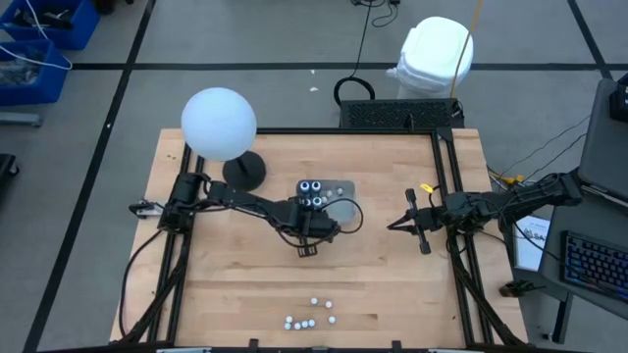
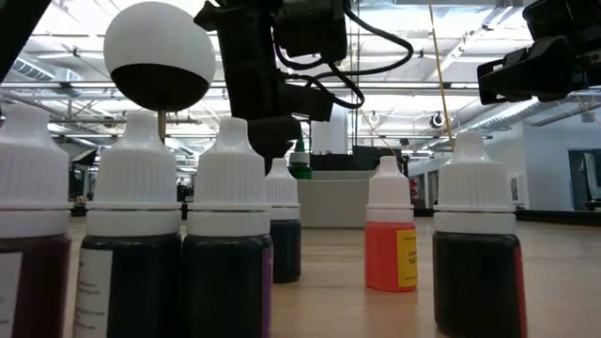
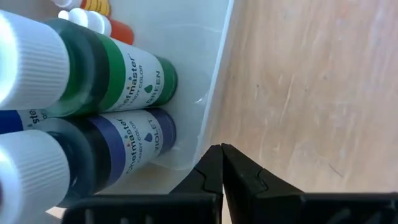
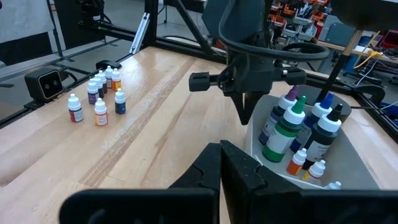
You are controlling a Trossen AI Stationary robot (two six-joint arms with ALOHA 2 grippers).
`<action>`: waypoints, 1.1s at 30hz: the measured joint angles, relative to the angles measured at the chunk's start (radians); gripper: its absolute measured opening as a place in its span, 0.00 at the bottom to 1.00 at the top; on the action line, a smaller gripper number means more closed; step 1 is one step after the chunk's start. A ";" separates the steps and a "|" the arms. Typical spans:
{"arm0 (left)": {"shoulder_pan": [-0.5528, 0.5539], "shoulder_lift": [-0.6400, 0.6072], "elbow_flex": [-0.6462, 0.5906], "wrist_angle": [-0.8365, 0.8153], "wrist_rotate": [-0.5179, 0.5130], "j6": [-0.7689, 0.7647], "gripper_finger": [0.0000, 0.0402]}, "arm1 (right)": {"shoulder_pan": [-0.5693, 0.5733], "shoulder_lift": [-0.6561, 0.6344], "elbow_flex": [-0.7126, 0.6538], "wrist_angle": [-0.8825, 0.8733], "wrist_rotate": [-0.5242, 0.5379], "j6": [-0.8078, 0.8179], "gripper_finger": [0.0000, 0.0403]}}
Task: Pick & Place food coloring
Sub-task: Adjust the gray bin, then put the small blue food coloring bottle into the gray bin
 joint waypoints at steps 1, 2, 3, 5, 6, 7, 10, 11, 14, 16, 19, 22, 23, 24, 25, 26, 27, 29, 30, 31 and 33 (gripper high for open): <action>-0.004 0.000 0.000 0.000 0.006 0.000 0.02 | 0.000 0.000 0.000 0.000 0.000 -0.001 0.00; -0.010 0.000 0.000 -0.001 0.014 0.000 0.01 | 0.000 0.000 0.000 0.000 0.000 -0.001 0.00; -0.019 0.000 0.000 -0.001 0.029 -0.003 0.01 | 0.000 0.000 0.000 0.000 0.000 -0.001 0.00; -0.044 -0.008 0.000 -0.007 0.086 -0.031 0.01 | 0.000 0.000 0.000 0.000 0.000 -0.001 0.00; -0.062 -0.014 0.000 -0.013 0.110 -0.048 0.02 | 0.000 0.000 0.000 0.000 0.000 -0.001 0.00; -0.084 -0.023 0.000 -0.017 0.140 -0.067 0.02 | 0.000 0.000 0.000 0.000 0.000 0.000 0.00; -0.164 -0.061 0.000 -0.032 0.153 -0.120 0.01 | 0.000 0.002 0.000 -0.001 0.000 0.000 0.00; -0.193 -0.075 0.000 -0.035 0.153 -0.139 0.01 | 0.000 0.002 0.000 -0.001 0.000 0.000 0.00; -0.267 -0.114 0.000 -0.027 0.147 -0.213 0.01 | 0.000 0.004 0.000 -0.001 0.000 0.000 0.00; -0.309 -0.124 0.002 -0.019 0.118 -0.255 0.01 | 0.000 0.004 0.000 -0.001 0.000 0.004 0.00; -0.364 -0.130 0.001 -0.019 0.058 -0.285 0.01 | 0.000 0.005 0.000 -0.001 0.000 0.014 0.00; -0.403 -0.133 0.001 -0.011 0.006 -0.290 0.02 | 0.000 0.007 0.000 0.000 0.000 0.015 0.00; -0.412 -0.133 0.001 -0.014 -0.014 -0.288 0.01 | 0.000 0.008 0.000 0.000 0.000 0.015 0.00; -0.417 -0.133 0.001 -0.021 -0.042 -0.292 0.01 | 0.000 0.009 0.000 0.000 0.000 0.015 0.00; -0.417 -0.133 0.001 -0.029 -0.072 -0.302 0.01 | 0.000 0.009 0.000 0.000 0.000 0.015 0.00; -0.415 -0.133 0.001 -0.039 -0.096 -0.316 0.01 | 0.000 0.012 0.000 0.000 0.000 0.015 0.00; -0.409 -0.133 0.001 -0.050 -0.115 -0.328 0.02 | 0.000 0.013 0.000 0.000 0.000 0.015 0.00; -0.398 -0.133 0.001 -0.074 -0.129 -0.341 0.02 | 0.000 0.014 0.000 0.000 0.000 0.015 0.00; -0.392 -0.133 0.000 -0.077 -0.135 -0.340 0.02 | 0.000 0.016 0.000 0.000 0.000 0.014 0.00; -0.385 -0.133 -0.001 -0.073 -0.138 -0.338 0.02 | 0.000 0.017 0.000 0.000 0.000 0.014 0.00; -0.372 -0.133 -0.007 -0.064 -0.141 -0.324 0.01 | 0.000 0.019 0.000 0.000 0.000 0.014 0.00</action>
